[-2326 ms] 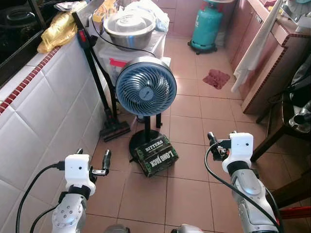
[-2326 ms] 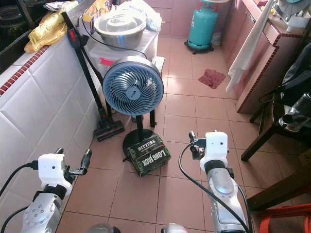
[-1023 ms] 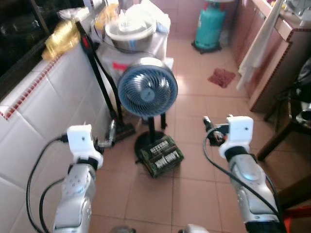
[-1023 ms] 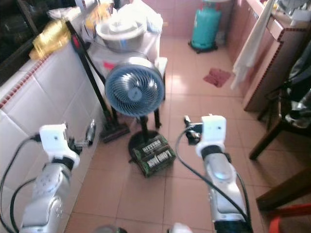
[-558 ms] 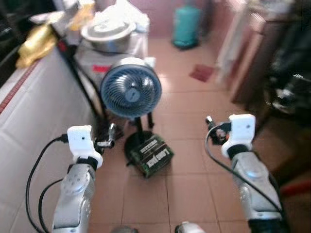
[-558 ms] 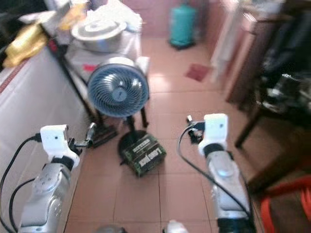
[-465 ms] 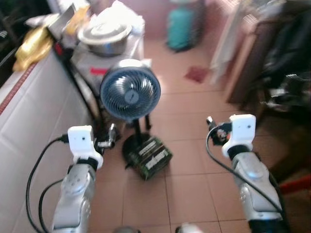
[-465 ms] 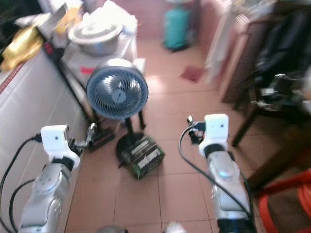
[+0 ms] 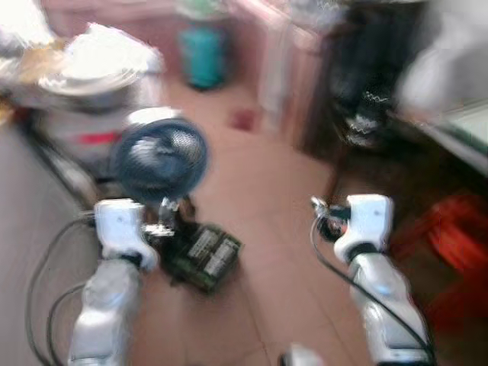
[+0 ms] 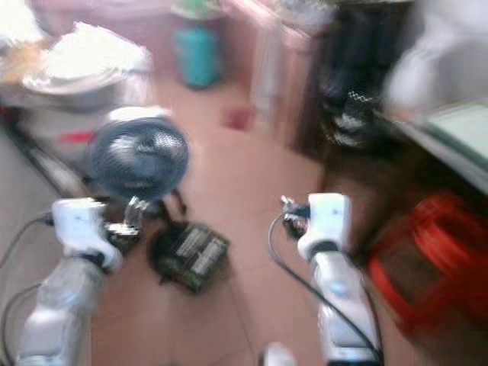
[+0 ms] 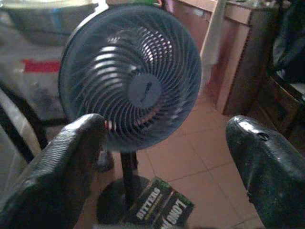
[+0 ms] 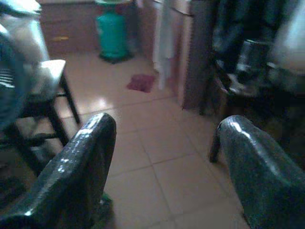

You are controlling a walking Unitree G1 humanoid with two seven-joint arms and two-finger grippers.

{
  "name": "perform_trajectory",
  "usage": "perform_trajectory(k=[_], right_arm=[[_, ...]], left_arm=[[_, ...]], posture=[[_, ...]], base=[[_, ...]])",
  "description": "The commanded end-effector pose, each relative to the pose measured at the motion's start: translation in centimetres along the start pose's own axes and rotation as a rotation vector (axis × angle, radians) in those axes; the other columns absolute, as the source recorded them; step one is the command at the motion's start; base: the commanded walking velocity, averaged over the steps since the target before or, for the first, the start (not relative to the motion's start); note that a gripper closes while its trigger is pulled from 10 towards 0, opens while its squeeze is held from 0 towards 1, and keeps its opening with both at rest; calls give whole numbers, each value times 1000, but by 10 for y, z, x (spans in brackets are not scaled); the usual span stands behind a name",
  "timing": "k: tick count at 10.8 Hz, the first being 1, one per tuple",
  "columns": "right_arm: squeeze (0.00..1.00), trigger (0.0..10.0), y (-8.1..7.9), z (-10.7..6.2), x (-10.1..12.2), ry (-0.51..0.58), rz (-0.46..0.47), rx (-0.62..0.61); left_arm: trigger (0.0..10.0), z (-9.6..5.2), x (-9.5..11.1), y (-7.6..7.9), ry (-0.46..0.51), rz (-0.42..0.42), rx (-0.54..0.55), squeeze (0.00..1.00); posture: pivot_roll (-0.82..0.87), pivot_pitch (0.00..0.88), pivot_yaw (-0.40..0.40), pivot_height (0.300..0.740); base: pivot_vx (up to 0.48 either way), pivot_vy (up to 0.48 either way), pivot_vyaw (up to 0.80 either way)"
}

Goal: Setting the table

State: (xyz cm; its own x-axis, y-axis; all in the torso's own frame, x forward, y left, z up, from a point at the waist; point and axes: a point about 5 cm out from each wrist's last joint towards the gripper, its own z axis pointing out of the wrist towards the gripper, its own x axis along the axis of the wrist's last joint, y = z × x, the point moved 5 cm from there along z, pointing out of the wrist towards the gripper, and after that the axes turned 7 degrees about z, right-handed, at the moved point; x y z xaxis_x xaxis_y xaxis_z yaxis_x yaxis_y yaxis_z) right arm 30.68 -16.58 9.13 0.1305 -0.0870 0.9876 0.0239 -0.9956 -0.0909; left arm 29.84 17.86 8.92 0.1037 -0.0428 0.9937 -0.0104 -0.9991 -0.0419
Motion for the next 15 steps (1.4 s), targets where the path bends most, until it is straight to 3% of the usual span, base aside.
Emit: perform_trajectory(k=[1,5,8,10,13,15], right_arm=[[0,10000,4,2,10,29,-4,-15],[0,10000,4,-1,6,17,-5,-4],[0,10000,3,4,16,44,-9,3],[0,10000,4,4,15,40,-15,10],[0,10000,-9,4,10,0,-32,89],[0,10000,-7,9,14,9,-28,86]], left_arm=[[10000,4,1,8,-3,-10,-24,0],[10000,2,-8,17,-27,-31,-48,0],[10000,5,-3,15,-6,-17,-42,0],[10000,5,-2,17,4,-48,-46,0],[10000,1,-2,21,22,-82,-13,0],[10000,-6,-4,22,28,-68,-12,0]], posture=[[-99,0,89,740],[-107,0,85,740],[-108,0,88,740],[-99,0,67,740],[-55,0,-18,740],[-49,0,-6,740]], base=[[0,0,-763],[0,65,-763],[0,0,-763],[0,0,-766],[0,0,-769],[0,0,-775]])
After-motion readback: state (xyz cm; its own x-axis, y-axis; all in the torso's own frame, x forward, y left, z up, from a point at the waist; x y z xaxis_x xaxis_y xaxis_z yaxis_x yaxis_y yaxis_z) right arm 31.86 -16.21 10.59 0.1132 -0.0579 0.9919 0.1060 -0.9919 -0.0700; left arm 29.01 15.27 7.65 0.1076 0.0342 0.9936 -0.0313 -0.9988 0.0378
